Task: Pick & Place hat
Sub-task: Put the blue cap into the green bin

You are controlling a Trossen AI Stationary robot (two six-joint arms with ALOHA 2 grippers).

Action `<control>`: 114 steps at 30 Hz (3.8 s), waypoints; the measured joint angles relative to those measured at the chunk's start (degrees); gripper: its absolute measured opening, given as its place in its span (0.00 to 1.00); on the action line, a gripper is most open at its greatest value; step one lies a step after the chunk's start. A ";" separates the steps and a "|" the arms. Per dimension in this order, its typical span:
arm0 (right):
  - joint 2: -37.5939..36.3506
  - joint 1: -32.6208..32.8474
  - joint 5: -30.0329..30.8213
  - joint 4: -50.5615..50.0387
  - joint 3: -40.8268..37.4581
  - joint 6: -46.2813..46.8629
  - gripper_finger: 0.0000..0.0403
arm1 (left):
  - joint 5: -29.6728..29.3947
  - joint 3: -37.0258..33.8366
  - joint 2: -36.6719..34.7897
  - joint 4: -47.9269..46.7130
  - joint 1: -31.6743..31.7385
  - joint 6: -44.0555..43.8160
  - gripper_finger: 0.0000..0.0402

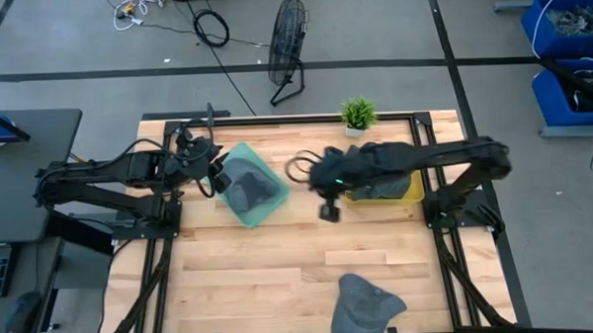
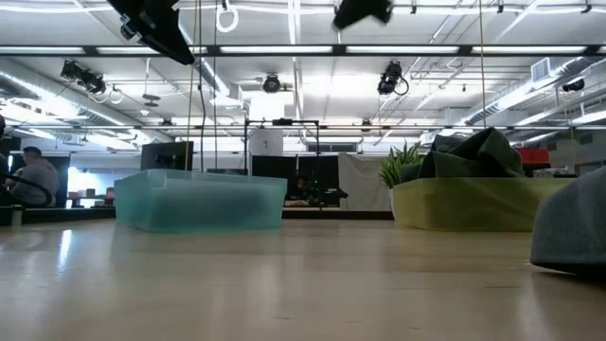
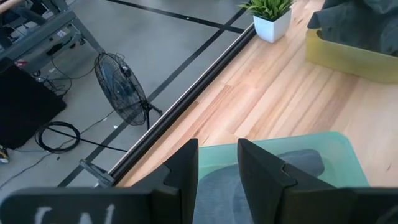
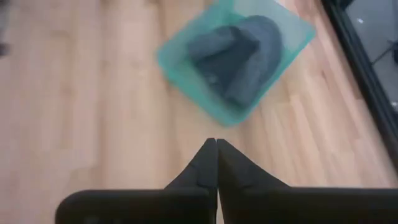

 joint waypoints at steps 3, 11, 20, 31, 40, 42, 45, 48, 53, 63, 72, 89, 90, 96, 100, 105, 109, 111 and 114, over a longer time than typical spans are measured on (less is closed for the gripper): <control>-4.02 3.93 -1.19 -5.38 0.07 3.14 0.00 | 0.00 0.01 0.00 -0.04 0.00 -0.53 0.29; -4.92 11.22 -3.32 -13.34 0.05 12.47 0.04 | 0.00 0.00 0.02 0.10 0.00 -2.86 0.29; -1.63 11.51 -9.50 -15.98 0.02 6.94 0.24 | -0.02 0.01 -0.01 0.36 0.00 -8.45 0.29; 8.71 16.00 -26.87 -16.90 0.00 -11.12 0.35 | 0.01 0.01 0.00 0.48 0.00 -9.90 0.29; 20.54 18.12 -31.14 -13.51 -0.04 -13.63 0.35 | 0.04 0.01 0.00 0.39 0.00 -9.53 0.29; 22.10 18.07 -32.92 -13.22 -0.04 -14.17 0.35 | 0.62 0.01 0.00 0.35 0.00 -9.53 0.29; 23.83 18.23 -34.89 -12.02 -0.04 -14.76 0.35 | 2.21 0.02 0.00 0.22 0.00 -9.55 0.29; 24.75 18.52 -35.24 -11.16 -0.04 -15.24 0.35 | 2.78 0.00 0.00 0.05 -0.02 -9.55 0.29; 26.38 19.45 -35.20 -9.31 -0.82 -16.43 0.35 | 2.80 0.00 0.00 0.01 -0.02 -9.49 0.29; 26.55 19.94 -34.54 3.62 -7.80 -17.03 0.34 | 2.84 0.02 0.00 -0.07 -0.02 -9.47 0.29; 26.12 19.25 -32.76 12.62 -13.46 -12.76 0.08 | 2.84 0.02 0.00 -0.04 -0.02 -9.47 0.29; 13.53 9.50 -16.29 0.07 -10.83 -11.13 0.01 | 2.78 0.00 0.00 0.99 0.00 -7.42 0.29; 12.10 8.61 -13.10 -0.21 -10.55 -11.75 0.01 | 2.75 0.02 0.00 1.24 0.00 -7.34 0.29; 5.23 1.75 4.39 10.13 -10.32 -14.02 0.01 | 2.78 0.01 0.00 1.94 0.00 -4.84 0.29; 4.33 -3.77 6.97 27.06 -10.26 -13.88 0.01 | 2.78 0.00 0.00 2.68 0.00 -4.32 0.29; 5.84 -10.32 6.64 46.08 -10.08 -13.75 0.01 | 2.61 0.00 0.00 4.73 0.00 -1.75 0.29; 8.84 -14.37 -0.15 52.28 -10.10 -5.49 0.01 | 1.42 0.02 0.00 7.98 0.00 2.09 0.29; 10.75 -15.27 -4.10 52.66 -10.10 -1.25 0.01 | 0.38 0.01 -0.02 9.42 0.00 5.04 0.29; 13.97 -15.37 -7.85 52.80 -10.14 3.83 0.01 | -0.41 0.01 -0.02 10.60 0.00 8.27 0.29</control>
